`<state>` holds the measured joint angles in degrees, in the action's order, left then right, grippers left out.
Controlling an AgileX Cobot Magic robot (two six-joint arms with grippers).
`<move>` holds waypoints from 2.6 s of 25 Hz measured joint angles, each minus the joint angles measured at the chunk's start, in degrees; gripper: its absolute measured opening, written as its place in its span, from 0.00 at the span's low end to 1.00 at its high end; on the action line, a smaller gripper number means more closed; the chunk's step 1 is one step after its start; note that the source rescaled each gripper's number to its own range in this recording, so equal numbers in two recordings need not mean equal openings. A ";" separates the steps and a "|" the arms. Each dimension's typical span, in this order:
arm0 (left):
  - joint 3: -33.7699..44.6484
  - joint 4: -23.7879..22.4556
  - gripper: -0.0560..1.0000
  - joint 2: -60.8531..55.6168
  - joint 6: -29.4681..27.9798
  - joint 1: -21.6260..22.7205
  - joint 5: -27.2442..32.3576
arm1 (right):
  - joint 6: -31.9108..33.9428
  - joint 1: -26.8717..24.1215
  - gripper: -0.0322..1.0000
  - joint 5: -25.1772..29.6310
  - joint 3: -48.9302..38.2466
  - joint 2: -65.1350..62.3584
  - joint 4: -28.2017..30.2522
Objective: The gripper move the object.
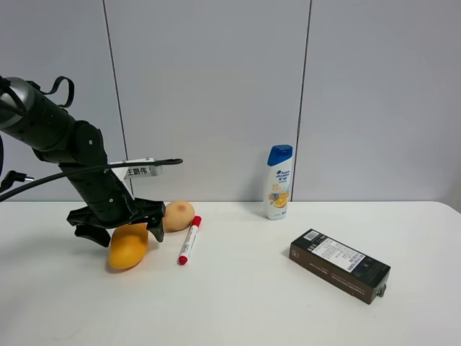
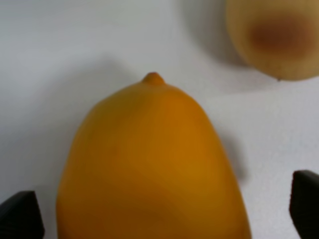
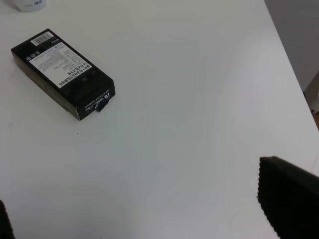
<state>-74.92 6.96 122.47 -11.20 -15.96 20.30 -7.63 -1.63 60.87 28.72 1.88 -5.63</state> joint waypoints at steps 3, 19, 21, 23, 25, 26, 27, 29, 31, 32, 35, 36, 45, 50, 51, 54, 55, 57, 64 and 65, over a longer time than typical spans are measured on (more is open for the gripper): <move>0.00 0.00 1.00 0.00 -0.72 0.00 0.30 | 0.00 0.00 1.00 0.00 0.00 0.00 0.00; 0.00 -6.96 1.00 -16.86 2.02 -1.92 -0.65 | 0.00 0.00 1.00 0.00 0.00 0.00 0.00; 0.00 -9.31 1.00 -20.28 2.03 -1.92 -0.69 | 0.00 0.00 1.00 0.00 0.00 0.00 0.00; 0.00 -11.81 1.00 -22.95 2.03 -1.92 -0.69 | 0.00 0.00 1.00 0.00 0.00 0.00 0.00; 0.00 -12.60 1.00 -24.27 2.03 -1.78 -0.64 | 0.00 0.00 1.00 0.00 0.00 0.00 0.00; 0.00 -13.65 1.00 -26.56 2.08 -1.11 -0.44 | 0.00 0.00 1.00 0.00 0.00 0.00 0.00; 0.00 -13.91 1.00 -27.38 2.08 -0.53 -0.44 | 0.00 0.00 1.00 0.00 0.00 0.00 0.00; 0.00 -14.25 1.00 -29.06 2.08 0.81 -0.39 | 0.00 0.00 1.00 0.00 0.00 0.00 0.00; 0.00 -14.56 1.00 -30.35 2.08 2.38 -0.24 | 0.00 0.00 1.00 0.00 0.00 0.00 0.00; 0.05 -14.56 1.00 -30.99 2.08 3.32 0.05 | 0.00 0.00 1.00 0.00 0.00 0.00 0.00; 0.05 -14.76 1.00 -32.52 2.25 6.12 1.28 | 0.00 0.00 1.00 0.00 0.00 0.00 0.00; 0.05 -14.76 1.00 -33.02 2.56 7.26 1.82 | 0.00 0.00 1.00 0.00 0.00 0.00 0.00; 6.44 -14.95 1.00 -41.71 3.05 14.36 3.86 | 0.00 0.00 1.00 0.00 0.00 0.00 0.00; 15.53 -14.95 1.00 -51.72 3.05 17.21 3.80 | 0.00 0.00 1.00 0.00 0.00 0.00 0.00; 17.28 -14.95 1.00 -54.05 3.05 17.51 3.87 | 0.00 0.00 1.00 0.00 0.00 0.00 0.00; 22.10 -14.95 1.00 -61.39 3.05 18.01 5.30 | 0.00 0.00 1.00 0.00 0.00 0.00 0.00; 23.63 -14.95 1.00 -63.80 3.05 18.07 6.10 | 0.00 0.00 1.00 0.00 0.00 0.00 0.00; 27.44 -14.95 1.00 -70.08 3.10 18.07 8.11 | 0.00 0.00 1.00 0.00 0.00 0.00 0.00; 34.55 -14.78 1.00 -91.86 3.29 18.07 17.17 | 0.00 0.00 1.00 0.00 0.00 0.00 0.00; 34.55 -14.73 1.00 -94.69 3.29 18.07 19.91 | 0.00 0.00 1.00 0.00 0.00 0.00 0.00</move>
<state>-40.37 -7.77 27.78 -7.91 2.11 40.21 -7.63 -1.63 60.87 28.72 1.88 -5.63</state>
